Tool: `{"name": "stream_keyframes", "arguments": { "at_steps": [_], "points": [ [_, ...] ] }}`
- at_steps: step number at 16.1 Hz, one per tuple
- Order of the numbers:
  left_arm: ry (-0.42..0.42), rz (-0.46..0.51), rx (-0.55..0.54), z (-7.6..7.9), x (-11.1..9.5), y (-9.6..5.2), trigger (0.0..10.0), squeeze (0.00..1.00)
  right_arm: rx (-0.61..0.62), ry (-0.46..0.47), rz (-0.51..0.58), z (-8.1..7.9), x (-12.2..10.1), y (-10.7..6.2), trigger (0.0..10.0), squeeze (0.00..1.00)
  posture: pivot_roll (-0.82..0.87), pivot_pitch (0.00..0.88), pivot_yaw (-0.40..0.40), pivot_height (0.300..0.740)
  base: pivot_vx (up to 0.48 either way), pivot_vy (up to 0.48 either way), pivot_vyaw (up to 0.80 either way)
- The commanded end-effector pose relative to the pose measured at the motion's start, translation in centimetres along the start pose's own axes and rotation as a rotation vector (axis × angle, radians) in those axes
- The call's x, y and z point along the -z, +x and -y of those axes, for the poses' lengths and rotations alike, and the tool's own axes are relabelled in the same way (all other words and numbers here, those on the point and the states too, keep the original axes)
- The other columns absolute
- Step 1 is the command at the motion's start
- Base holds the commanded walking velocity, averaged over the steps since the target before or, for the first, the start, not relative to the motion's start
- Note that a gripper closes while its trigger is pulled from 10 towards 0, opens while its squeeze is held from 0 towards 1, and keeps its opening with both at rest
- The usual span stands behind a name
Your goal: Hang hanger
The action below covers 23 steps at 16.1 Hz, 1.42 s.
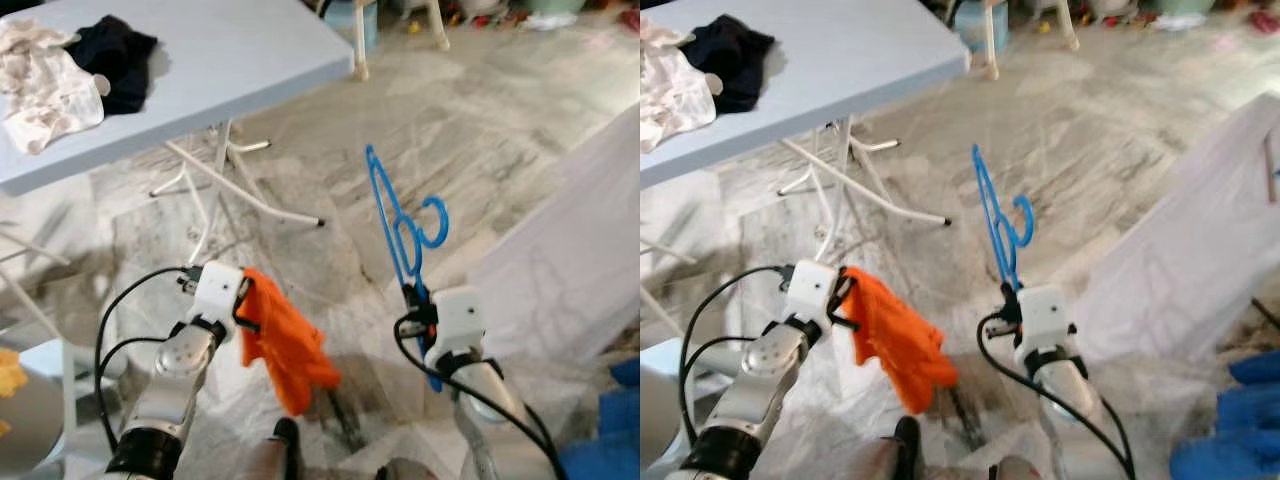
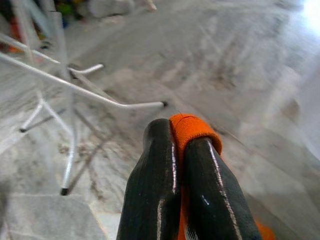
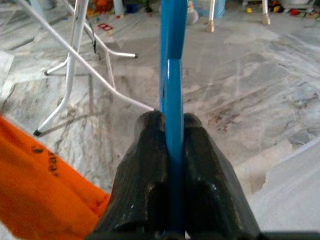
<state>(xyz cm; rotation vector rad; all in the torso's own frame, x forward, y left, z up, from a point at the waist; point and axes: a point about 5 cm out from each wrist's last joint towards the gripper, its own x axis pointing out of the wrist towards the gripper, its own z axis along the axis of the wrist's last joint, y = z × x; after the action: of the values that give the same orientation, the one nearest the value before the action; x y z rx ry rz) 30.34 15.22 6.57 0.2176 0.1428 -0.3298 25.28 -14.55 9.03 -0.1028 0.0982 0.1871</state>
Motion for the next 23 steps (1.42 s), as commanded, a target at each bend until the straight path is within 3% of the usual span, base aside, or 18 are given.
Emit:
{"name": "stream_keyframes", "arguments": {
  "at_steps": [1,4,7,9,12,15,17,23],
  "points": [
    [0.043,-0.009,0.013,-0.3,0.1,0.0,10.0,0.00,-0.002,0.016,-0.026,0.1,0.5,-0.2,10.0,0.00,-0.09,0.230,0.032,0.740,0.000,0.000,0.00],
    [0.076,-0.042,-0.044,-1.3,0.5,0.0,10.0,0.00,-0.016,-0.014,-0.056,1.1,0.8,-0.4,10.0,0.00,-0.10,0.242,0.030,0.740,0.000,0.000,0.00],
    [0.146,-0.105,-0.251,-4.1,0.4,0.6,10.0,0.00,-0.041,-0.075,-0.150,2.3,1.8,-0.5,10.0,0.00,-0.11,0.252,0.036,0.740,0.000,0.000,0.00],
    [0.116,-0.121,-0.313,-5.2,0.1,0.9,10.0,0.00,-0.104,-0.083,-0.199,2.0,2.3,-0.8,10.0,0.00,-0.11,0.253,0.037,0.740,0.000,0.000,0.00],
    [0.124,-0.145,-0.373,-6.8,-1.1,2.0,10.0,0.00,-0.367,-0.093,-0.296,1.0,3.2,-2.4,10.0,0.00,-0.11,0.250,0.038,0.740,0.000,0.000,0.00],
    [0.139,-0.181,-0.370,-6.1,-1.4,3.1,10.0,0.00,-0.589,-0.078,-0.374,0.6,3.4,-4.0,10.0,0.00,-0.11,0.246,0.034,0.740,0.000,0.000,0.00],
    [0.127,-0.177,-0.376,-5.8,-1.7,3.5,10.0,0.00,-0.643,-0.092,-0.388,0.6,3.5,-4.5,10.0,0.00,-0.11,0.246,0.034,0.740,0.000,0.000,0.00],
    [0.075,-0.162,-0.315,-1.6,-1.8,4.8,10.0,0.00,-0.773,0.010,-0.402,-1.2,3.2,-4.9,10.0,0.00,-0.10,0.255,0.040,0.740,0.000,0.000,0.00]
  ]
}}
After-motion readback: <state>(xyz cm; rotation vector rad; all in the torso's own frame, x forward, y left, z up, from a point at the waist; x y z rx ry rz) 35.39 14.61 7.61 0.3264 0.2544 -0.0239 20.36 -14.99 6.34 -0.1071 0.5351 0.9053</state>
